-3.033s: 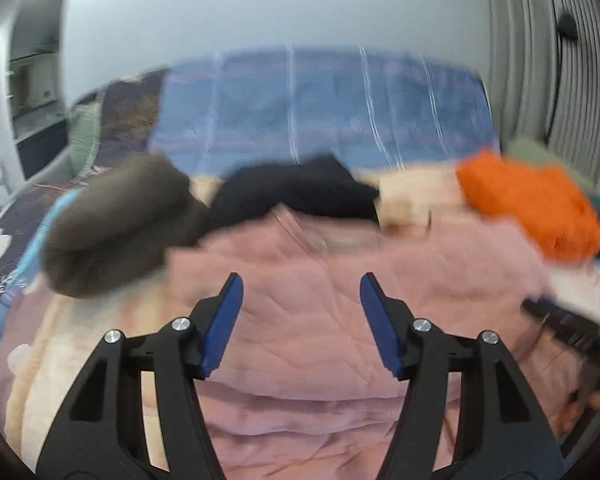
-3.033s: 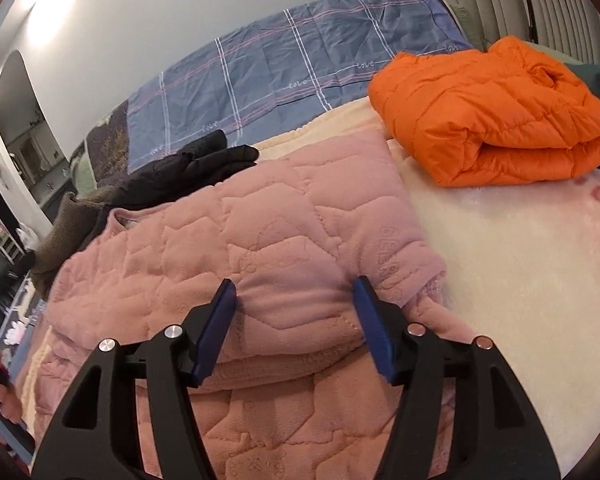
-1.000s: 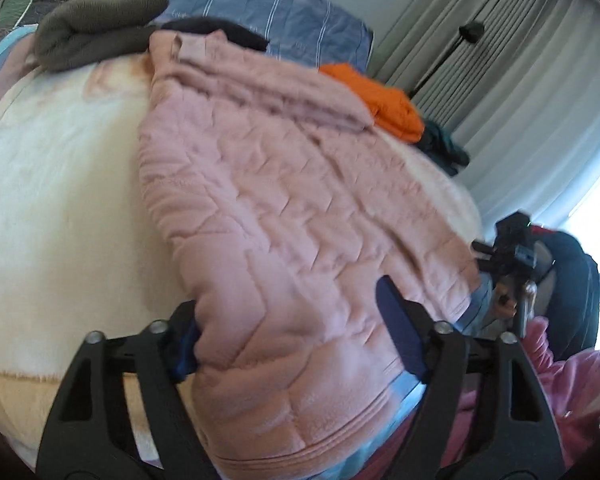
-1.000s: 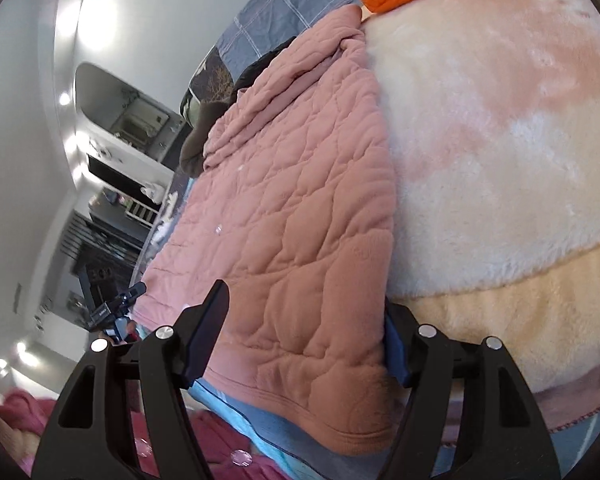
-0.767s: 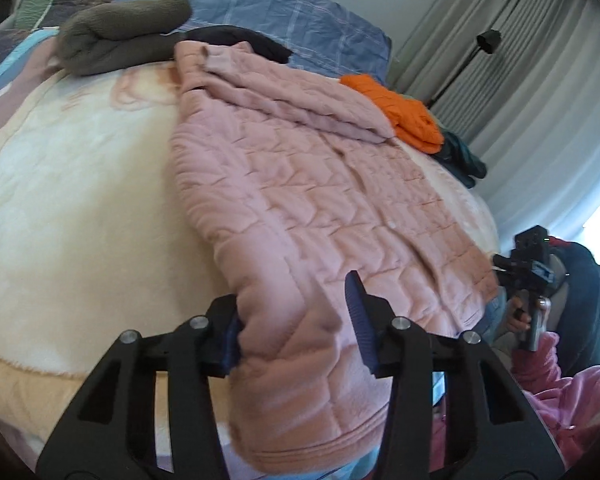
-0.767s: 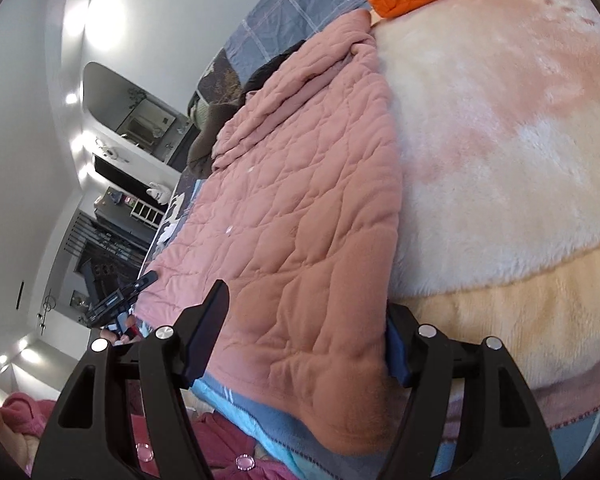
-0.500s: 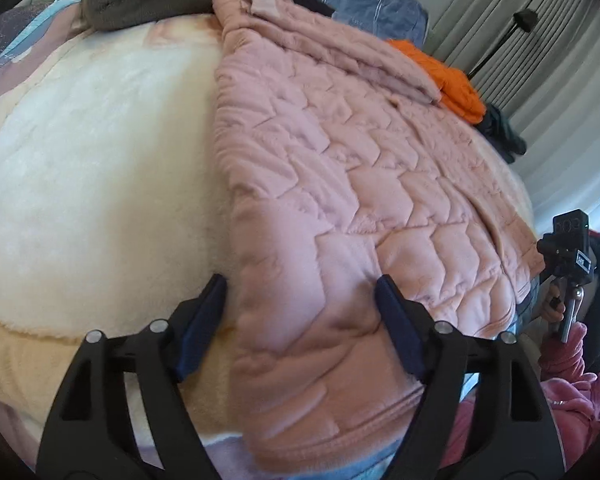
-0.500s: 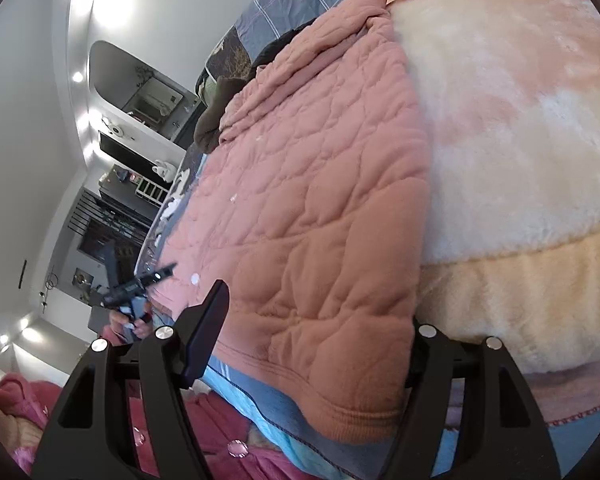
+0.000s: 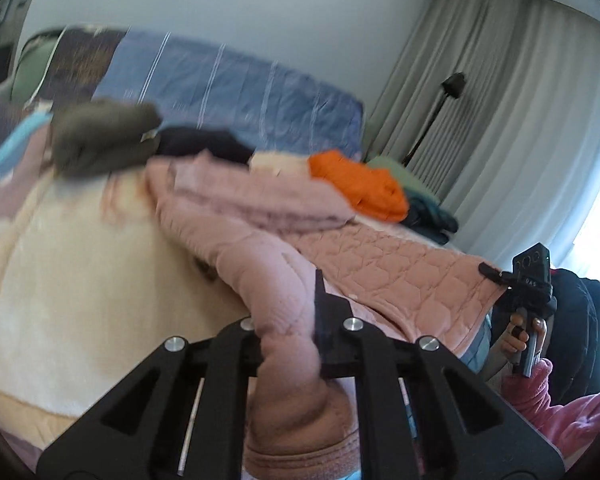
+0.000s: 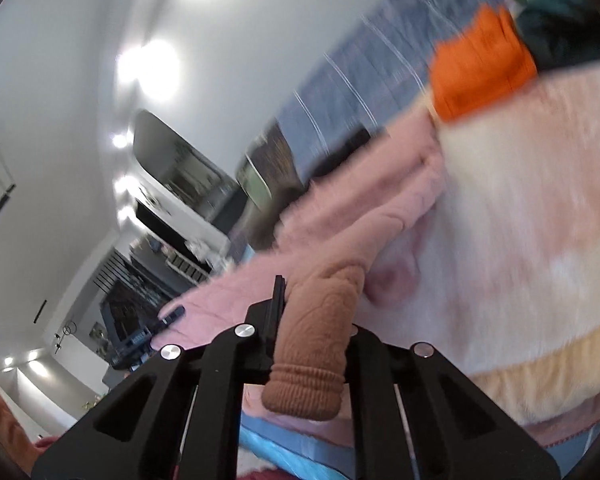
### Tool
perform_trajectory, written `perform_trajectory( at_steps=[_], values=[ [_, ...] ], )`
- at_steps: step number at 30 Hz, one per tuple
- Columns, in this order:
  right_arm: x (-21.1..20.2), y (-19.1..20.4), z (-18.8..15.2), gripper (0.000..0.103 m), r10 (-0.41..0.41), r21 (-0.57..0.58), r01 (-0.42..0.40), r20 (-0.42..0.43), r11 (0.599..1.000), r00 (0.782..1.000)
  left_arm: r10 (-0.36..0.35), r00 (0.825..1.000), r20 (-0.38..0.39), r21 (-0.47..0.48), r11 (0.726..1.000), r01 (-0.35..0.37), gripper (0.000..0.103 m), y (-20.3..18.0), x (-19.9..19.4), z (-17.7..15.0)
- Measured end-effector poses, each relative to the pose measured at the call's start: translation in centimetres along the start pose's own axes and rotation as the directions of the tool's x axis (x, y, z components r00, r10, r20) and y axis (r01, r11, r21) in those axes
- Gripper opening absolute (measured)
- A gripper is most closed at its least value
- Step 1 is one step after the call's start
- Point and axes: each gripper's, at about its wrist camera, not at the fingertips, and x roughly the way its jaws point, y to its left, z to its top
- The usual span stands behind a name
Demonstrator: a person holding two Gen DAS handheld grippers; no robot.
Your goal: Fold large clothes
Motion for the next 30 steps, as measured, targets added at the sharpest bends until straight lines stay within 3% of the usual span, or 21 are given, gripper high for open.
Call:
perform_trajectory(
  at_steps=[7, 10, 14, 19, 24, 25, 27, 28, 29, 30],
  values=[
    [-7.8, 5.9, -1.3, 0.010, 0.007, -0.159, 0.009, 0.104, 0.987, 0.995, -0.006, 0.995, 0.101, 0.059, 0.998, 0.000, 0.013, -3.8, -7.6, 0.1],
    [-7.3, 6.6, -1.4, 0.010, -0.054, -0.217, 0.074, 0.098, 0.973, 0.994, 0.014, 0.994, 0.106, 0.069, 0.997, -0.022, 0.020, -4.4, -8.0, -0.4],
    [-2.5, 3.4, 0.3, 0.010, -0.126, -0.140, 0.131, 0.045, 0.981, 0.991, 0.061, 0.998, -0.005, 0.021, 0.998, -0.061, 0.020, -2.2, -3.1, 0.1],
    [2.7, -0.9, 4.7, 0.010, -0.161, -0.013, 0.162, 0.043, 0.987, 0.986, 0.072, 0.997, -0.041, -0.105, 0.992, -0.076, 0.021, 2.2, 1.3, 2.8],
    [8.6, -3.8, 9.5, 0.012, -0.256, 0.003, 0.256, 0.028, 0.967, 0.966, 0.154, 0.983, -0.097, -0.152, 0.974, -0.167, 0.023, 6.6, 7.9, 6.9],
    [10.9, -4.8, 10.3, 0.013, -0.300, -0.009, 0.300, 0.002, 0.954, 0.954, 0.168, 0.979, -0.117, -0.158, 0.970, -0.186, 0.026, 7.4, 9.6, 7.5],
    [13.7, -6.7, 10.8, 0.022, -0.376, -0.023, 0.375, -0.047, 0.927, 0.926, 0.182, 0.965, -0.190, -0.179, 0.960, -0.216, 0.043, 9.5, 13.8, 7.8],
    [15.4, -8.2, 10.3, 0.028, -0.420, -0.017, 0.420, -0.090, 0.907, 0.903, 0.191, 0.952, -0.238, -0.191, 0.952, -0.239, 0.056, 10.6, 15.9, 7.4],
    [16.5, -9.5, 9.8, 0.040, -0.445, -0.008, 0.447, -0.116, 0.895, 0.888, 0.199, 0.941, -0.273, -0.200, 0.945, -0.258, 0.066, 11.4, 17.3, 6.9],
    [16.7, -10.0, 9.2, 0.054, -0.447, -0.002, 0.450, -0.120, 0.893, 0.886, 0.205, 0.929, -0.307, -0.213, 0.937, -0.277, 0.066, 12.4, 19.0, 6.1]
  ],
)
